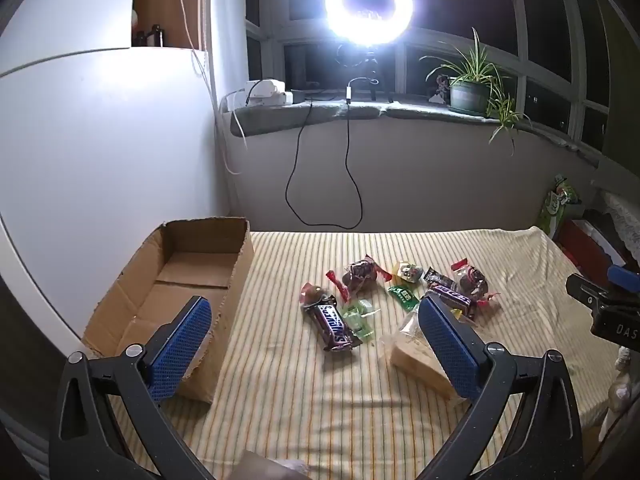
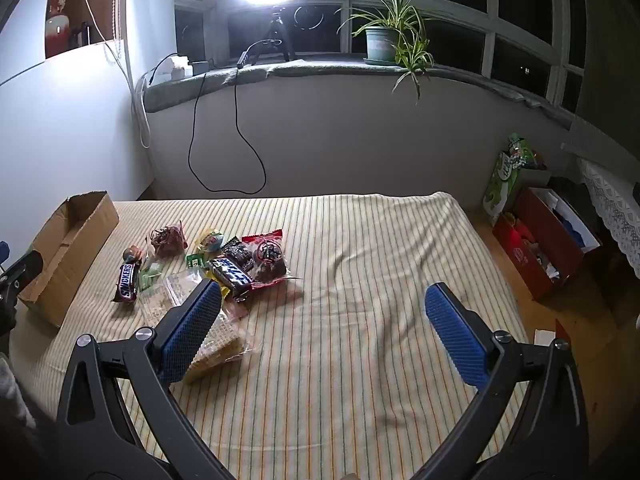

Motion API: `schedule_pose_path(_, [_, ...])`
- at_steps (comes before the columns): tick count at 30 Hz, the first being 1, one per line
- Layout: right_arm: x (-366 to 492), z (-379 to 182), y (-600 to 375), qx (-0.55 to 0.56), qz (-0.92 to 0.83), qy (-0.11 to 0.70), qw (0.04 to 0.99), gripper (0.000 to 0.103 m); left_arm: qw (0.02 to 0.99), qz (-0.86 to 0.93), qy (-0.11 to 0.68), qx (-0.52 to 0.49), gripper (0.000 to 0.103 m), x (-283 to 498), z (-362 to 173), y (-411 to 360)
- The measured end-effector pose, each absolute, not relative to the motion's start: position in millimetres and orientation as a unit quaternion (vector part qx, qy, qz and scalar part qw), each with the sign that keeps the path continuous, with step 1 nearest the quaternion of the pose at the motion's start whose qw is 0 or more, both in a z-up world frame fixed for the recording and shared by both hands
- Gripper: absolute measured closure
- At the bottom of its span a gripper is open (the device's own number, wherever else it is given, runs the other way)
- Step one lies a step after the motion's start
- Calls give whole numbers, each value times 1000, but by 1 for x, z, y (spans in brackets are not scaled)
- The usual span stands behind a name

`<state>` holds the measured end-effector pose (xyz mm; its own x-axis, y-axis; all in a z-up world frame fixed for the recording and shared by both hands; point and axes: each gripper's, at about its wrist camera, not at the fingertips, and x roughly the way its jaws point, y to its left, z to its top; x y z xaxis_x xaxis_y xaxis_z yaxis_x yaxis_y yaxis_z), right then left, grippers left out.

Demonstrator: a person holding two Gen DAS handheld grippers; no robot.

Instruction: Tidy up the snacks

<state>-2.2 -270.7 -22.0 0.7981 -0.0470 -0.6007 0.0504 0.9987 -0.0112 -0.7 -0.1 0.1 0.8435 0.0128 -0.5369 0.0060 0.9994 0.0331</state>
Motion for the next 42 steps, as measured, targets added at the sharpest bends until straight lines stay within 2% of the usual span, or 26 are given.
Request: schedule_pose_path(42, [4, -23, -268, 0, -29, 318, 948, 0, 958, -3, 288, 8, 0, 2, -4, -2])
